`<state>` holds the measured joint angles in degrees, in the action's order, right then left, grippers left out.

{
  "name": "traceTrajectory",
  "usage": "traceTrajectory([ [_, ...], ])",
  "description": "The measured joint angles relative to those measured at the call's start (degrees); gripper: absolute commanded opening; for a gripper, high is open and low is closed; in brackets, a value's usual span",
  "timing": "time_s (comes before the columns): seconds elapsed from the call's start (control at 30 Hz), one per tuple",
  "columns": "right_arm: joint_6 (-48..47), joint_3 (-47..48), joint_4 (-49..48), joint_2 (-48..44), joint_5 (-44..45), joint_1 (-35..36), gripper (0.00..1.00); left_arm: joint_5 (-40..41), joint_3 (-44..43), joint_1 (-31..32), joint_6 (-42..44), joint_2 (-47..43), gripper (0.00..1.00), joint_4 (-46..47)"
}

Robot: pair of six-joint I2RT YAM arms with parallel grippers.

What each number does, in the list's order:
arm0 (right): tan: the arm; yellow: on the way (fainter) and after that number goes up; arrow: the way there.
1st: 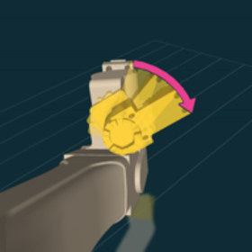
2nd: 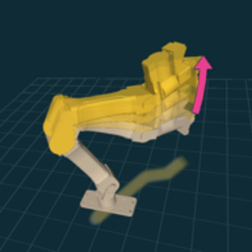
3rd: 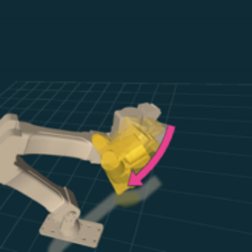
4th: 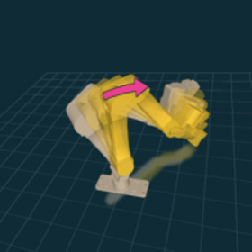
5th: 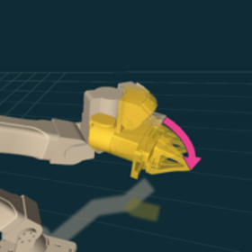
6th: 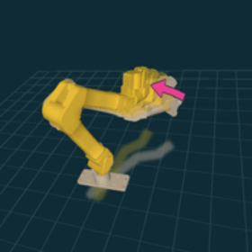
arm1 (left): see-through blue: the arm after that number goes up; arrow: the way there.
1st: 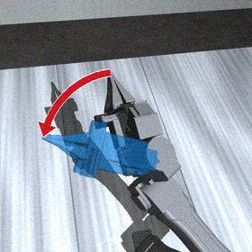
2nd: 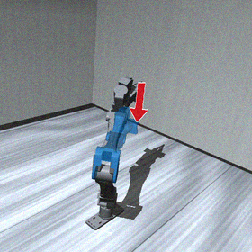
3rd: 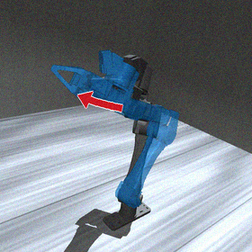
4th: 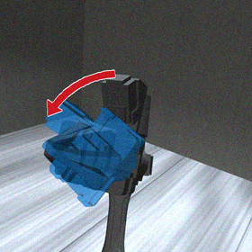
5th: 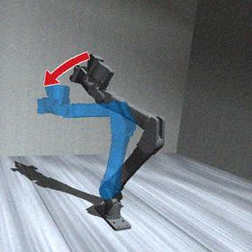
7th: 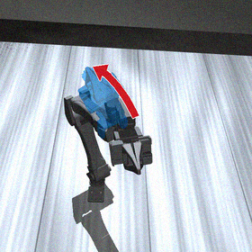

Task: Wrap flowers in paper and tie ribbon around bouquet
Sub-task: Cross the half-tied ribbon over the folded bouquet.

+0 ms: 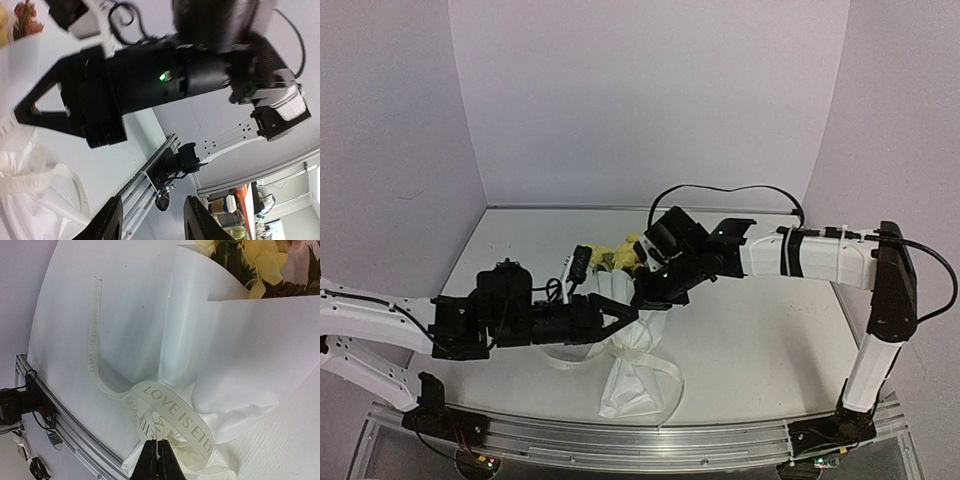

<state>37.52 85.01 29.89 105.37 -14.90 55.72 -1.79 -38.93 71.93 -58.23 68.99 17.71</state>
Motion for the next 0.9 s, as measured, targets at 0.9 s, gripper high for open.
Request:
traceTrajectory([
  [0.9, 5.66, -1.18, -3.83, -0.86, 1.45, 1.95, 0.00, -12.71, -2.76, -18.11, 35.97, 13.34, 0.49, -3.63],
])
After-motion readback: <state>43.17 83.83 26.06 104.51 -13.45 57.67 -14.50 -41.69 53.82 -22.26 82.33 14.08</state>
